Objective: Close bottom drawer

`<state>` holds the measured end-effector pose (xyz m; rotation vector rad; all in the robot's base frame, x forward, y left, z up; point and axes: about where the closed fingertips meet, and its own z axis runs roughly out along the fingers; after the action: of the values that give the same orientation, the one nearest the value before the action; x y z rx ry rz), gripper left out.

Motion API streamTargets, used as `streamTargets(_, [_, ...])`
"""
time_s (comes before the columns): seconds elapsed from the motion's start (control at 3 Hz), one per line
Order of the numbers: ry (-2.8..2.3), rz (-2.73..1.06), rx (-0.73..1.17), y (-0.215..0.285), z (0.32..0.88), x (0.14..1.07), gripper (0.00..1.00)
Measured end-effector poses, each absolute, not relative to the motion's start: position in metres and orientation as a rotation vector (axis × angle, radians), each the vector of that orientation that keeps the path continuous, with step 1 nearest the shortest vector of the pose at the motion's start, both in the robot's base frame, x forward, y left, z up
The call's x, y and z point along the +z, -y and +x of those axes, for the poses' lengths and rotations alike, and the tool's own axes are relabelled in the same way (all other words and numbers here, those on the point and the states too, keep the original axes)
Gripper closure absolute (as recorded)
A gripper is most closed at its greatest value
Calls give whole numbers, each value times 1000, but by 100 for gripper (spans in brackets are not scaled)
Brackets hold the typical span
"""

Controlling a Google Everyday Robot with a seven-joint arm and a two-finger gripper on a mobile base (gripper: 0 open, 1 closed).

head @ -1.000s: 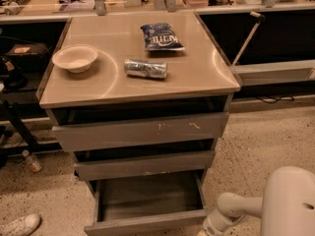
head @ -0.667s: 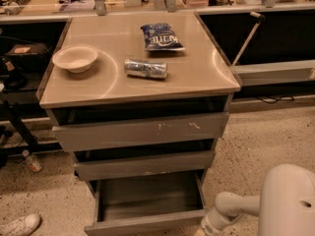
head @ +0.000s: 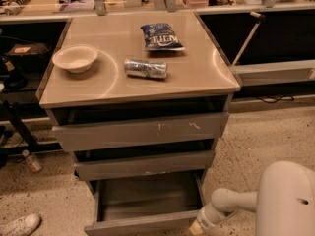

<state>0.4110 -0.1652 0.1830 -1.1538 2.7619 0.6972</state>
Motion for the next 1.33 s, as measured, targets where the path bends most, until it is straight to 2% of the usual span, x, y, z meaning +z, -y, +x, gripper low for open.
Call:
streamTargets(0.67, [-2719,-1204,689,151,431,181,100])
streamTargets(1.0, [-2719,-1204,689,151,431,181,81])
streamTargets(1.33, [-2719,-1204,689,151,431,181,58])
